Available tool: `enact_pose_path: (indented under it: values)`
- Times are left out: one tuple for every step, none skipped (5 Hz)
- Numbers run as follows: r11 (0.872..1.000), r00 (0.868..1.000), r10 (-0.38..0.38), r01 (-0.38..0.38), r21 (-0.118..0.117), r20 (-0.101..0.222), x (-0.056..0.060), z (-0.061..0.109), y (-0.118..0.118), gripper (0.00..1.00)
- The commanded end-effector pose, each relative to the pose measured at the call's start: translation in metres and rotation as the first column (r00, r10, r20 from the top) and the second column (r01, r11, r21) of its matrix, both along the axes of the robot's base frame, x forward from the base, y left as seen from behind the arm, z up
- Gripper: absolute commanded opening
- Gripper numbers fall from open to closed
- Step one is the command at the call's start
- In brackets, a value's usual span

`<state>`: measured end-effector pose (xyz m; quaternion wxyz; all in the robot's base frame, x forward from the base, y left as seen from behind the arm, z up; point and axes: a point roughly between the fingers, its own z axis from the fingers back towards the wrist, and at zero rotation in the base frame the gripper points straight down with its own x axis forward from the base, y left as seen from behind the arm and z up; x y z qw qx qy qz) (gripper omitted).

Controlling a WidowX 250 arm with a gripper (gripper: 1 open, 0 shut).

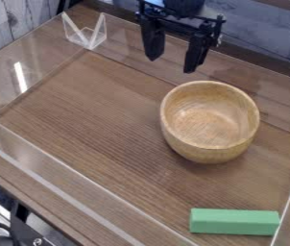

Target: Put green stick into wooden bowl

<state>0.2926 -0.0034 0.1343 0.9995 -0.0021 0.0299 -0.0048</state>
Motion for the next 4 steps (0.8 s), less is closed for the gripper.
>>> enact_pose_path:
  values:
    - [0.982, 0.982, -0.188, 0.187, -0.011, -0.021, -0.013, -0.004, -0.014, 1.0]
    - [0.921, 0.921, -0.39, 0.389, -0.012, -0.021, -0.031, -0.016, -0.043, 1.0]
    - [0.834, 0.834, -0.552, 0.552, -0.004, 0.003, -0.047, -0.028, -0.068, 0.0]
    - [0.687, 0.687, -0.726, 0.726, 0.009, 0.032, -0.067, -0.034, -0.084, 1.0]
